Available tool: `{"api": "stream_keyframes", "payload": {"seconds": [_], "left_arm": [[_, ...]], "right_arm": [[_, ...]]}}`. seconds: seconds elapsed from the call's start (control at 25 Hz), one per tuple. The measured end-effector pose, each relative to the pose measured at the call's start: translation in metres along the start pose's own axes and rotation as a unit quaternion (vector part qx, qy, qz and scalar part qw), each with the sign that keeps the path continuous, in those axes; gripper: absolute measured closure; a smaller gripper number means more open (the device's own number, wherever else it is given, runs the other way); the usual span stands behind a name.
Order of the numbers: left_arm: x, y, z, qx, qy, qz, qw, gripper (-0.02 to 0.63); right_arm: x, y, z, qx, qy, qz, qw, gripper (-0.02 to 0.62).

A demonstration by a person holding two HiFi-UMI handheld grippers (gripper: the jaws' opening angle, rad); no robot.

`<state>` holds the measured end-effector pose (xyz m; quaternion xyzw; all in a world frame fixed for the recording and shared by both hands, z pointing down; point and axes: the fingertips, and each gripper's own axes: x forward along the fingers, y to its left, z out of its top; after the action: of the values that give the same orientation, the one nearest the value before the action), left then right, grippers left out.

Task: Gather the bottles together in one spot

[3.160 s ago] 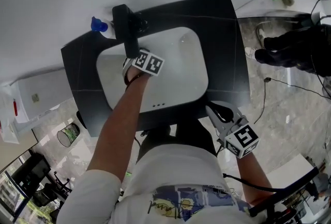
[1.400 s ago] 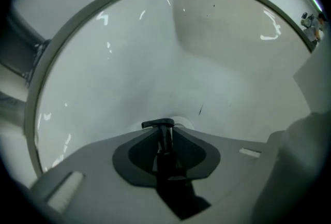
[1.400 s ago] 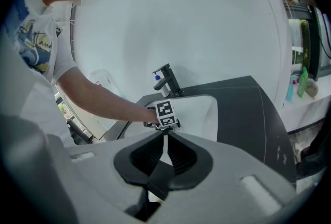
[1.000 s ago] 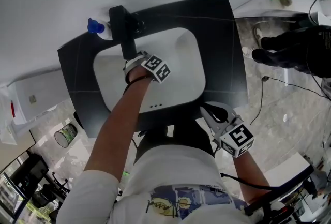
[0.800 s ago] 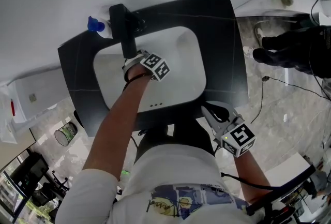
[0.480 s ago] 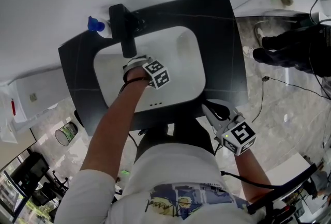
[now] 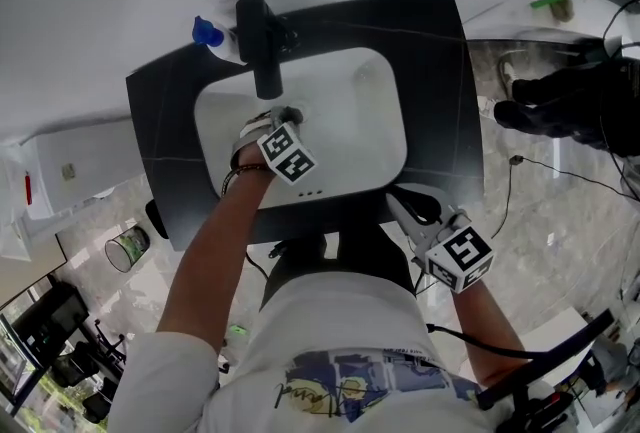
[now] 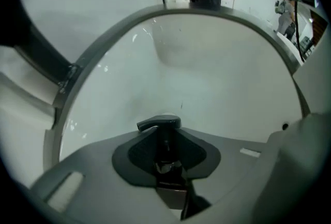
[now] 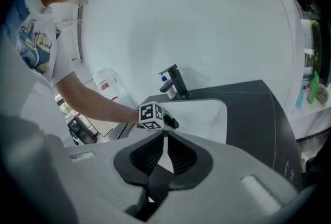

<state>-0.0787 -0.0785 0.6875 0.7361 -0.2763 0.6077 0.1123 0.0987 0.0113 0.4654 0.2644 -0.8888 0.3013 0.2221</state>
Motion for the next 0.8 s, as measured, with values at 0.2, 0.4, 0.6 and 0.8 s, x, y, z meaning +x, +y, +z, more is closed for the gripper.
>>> {"api": "stream_keyframes", "payload": {"seconds": [0.2,0.4,0.6,0.8], "left_arm": [[-0.034,0.017,0.002,-0.112,-0.089,0.020,0.9895,0.511],[-0.080,0.037,-0.002,-0.217,-0.171,0.036,0.9603,0.514],[-0.142,0.072,-0.012,-0.303,-0.245,0.082,0.9173,0.514],[-0.195,0.120,-0.027,-0.363,-0.300,0.129,0.8727,0.514]], "right_arm": [[0.009,0.012,0.002,-0.012,0.000,0.010,1.000,0.571],[0.015,0.023,0.007,-0.023,-0.002,0.021,1.000,0.571],[0.017,0.034,0.012,-0.031,-0.006,0.027,0.999,0.571],[0.019,0.038,0.012,-0.037,-0.005,0.028,0.999,0.571]]}}
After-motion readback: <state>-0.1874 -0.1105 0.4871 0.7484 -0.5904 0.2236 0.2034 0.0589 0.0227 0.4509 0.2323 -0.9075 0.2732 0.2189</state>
